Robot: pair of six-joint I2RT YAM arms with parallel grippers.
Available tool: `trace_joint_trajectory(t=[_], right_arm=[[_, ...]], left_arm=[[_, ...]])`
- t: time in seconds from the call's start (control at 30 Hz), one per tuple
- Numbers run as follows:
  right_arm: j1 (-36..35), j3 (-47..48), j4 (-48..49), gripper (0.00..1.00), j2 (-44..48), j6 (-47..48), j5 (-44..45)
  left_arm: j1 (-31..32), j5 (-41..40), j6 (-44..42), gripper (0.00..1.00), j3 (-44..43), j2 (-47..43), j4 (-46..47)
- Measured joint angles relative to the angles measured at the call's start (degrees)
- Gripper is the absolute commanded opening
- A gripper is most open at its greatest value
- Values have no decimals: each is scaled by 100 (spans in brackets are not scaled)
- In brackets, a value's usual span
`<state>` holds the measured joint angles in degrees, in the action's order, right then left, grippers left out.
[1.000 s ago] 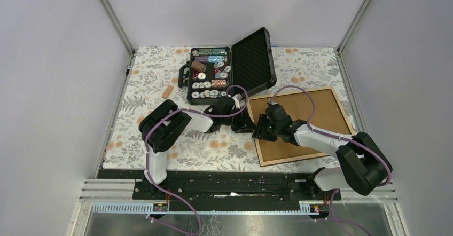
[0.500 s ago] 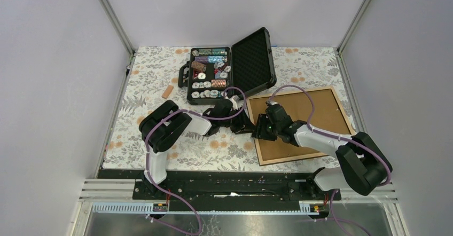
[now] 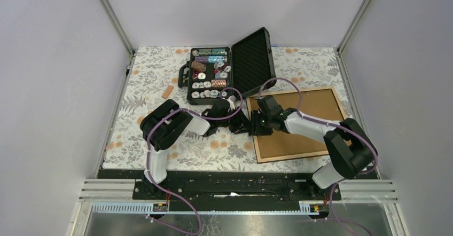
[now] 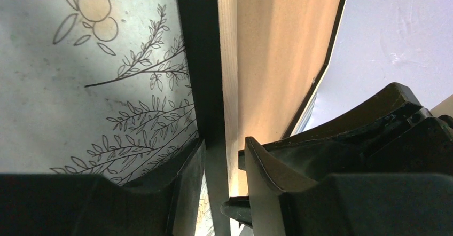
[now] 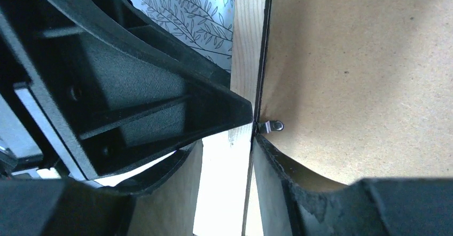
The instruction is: Put the photo into the frame
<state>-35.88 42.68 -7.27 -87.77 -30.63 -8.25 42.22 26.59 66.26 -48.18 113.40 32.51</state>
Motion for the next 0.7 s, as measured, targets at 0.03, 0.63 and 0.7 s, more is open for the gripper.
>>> trace_joint_trajectory(t=[0.03,0.63,0.7], right_arm=[[-2,144,-181,47,-83,63,2],[-87,1502,-2092,80,1526,575,1032],[-87,1467,-2122,83,1878,573,1128]], left_arm=[[-13,20,52,40,11,17,39],[173,-315,-962,53,-284,-651,-1692],[168,-415,-1139,55,-328,-831,-2052]])
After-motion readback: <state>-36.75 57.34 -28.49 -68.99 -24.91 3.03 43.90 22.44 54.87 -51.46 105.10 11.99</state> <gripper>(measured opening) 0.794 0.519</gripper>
